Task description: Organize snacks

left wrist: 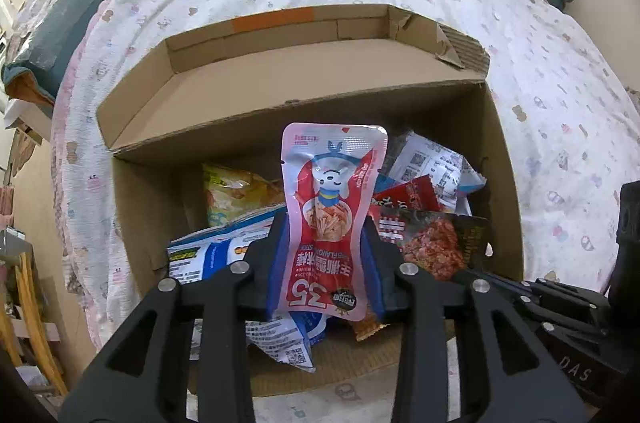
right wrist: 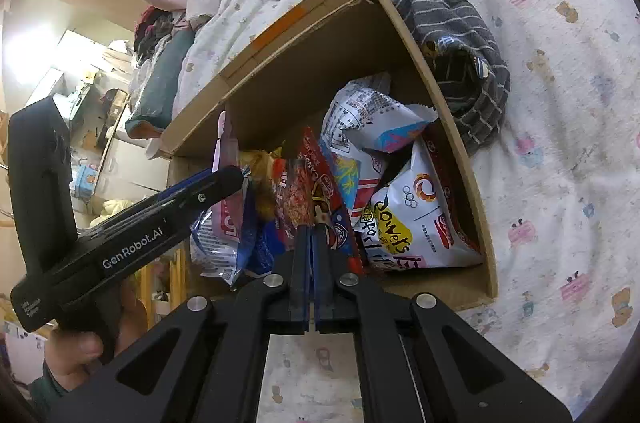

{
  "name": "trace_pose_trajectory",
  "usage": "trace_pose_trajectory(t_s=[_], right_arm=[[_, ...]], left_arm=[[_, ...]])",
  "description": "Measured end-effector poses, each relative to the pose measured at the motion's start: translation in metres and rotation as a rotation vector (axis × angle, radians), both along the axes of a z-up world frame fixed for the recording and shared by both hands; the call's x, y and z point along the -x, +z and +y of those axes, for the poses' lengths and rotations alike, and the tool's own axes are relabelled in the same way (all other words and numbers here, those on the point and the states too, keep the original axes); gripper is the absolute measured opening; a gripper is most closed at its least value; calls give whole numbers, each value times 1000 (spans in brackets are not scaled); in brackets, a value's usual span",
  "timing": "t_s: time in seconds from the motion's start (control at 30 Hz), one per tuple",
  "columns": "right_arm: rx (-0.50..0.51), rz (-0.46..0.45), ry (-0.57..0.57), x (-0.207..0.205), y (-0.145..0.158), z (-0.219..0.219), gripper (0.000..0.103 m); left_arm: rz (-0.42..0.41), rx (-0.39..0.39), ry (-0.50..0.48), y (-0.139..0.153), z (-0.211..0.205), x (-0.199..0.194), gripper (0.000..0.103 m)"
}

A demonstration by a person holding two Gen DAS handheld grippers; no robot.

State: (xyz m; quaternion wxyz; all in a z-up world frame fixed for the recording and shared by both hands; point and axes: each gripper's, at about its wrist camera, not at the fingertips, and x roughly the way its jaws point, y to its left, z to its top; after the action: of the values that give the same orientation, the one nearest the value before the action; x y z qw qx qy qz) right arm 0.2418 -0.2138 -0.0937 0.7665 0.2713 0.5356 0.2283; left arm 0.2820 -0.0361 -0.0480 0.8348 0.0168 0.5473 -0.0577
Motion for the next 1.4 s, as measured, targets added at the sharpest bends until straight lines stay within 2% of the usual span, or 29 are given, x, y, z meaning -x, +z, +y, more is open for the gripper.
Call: trace_pose_trajectory(t_s=[0.23, 0.37, 0.53, 0.6, 0.63, 0.67, 0.77, 0.83, 0.9, 1.07, 1.13, 1.2, 1.37, 1.4], right_arm=[[47, -15, 2, -2, 3, 6, 6], [63, -22, -4, -2, 5, 5, 6], [114, -41, 3, 0, 11, 7, 9], [137, -52, 2, 1, 13, 8, 32], [140, -58, 0, 1, 15, 8, 40], [133, -65, -3, 2, 16, 7, 53], [139, -98, -18, 5, 23, 7, 57], [161, -120, -28, 6, 27, 5, 64], [185, -147, -54, 7, 33, 3, 81], [128, -168, -100, 9, 39, -12, 86], [135, -178, -116, 10, 40, -15, 93], [147, -191, -116, 10, 42, -14, 94], [192, -248, -119, 13, 54, -8, 95], [209, -263, -119, 14, 57, -5, 96]], left_arm=[[-26, -17, 2, 2, -2, 3, 49], [-29, -34, 19, 2, -1, 5, 68], [-67, -66, 3, 7, -5, 13, 70], [-78, -68, 2, 9, -5, 16, 71], [-82, -73, 5, 10, -5, 17, 71], [-87, -79, 15, 10, -4, 17, 71], [-75, -69, 28, 9, -1, 17, 71], [-73, -70, 38, 9, 1, 18, 71], [-90, -78, 50, 11, 3, 22, 70], [-125, -112, 82, 15, 9, 28, 71], [-134, -113, 86, 17, 12, 30, 77], [-151, -108, 96, 20, 15, 34, 92], [-209, -97, 118, 31, 26, 44, 95], [-217, -93, 122, 33, 29, 46, 98]])
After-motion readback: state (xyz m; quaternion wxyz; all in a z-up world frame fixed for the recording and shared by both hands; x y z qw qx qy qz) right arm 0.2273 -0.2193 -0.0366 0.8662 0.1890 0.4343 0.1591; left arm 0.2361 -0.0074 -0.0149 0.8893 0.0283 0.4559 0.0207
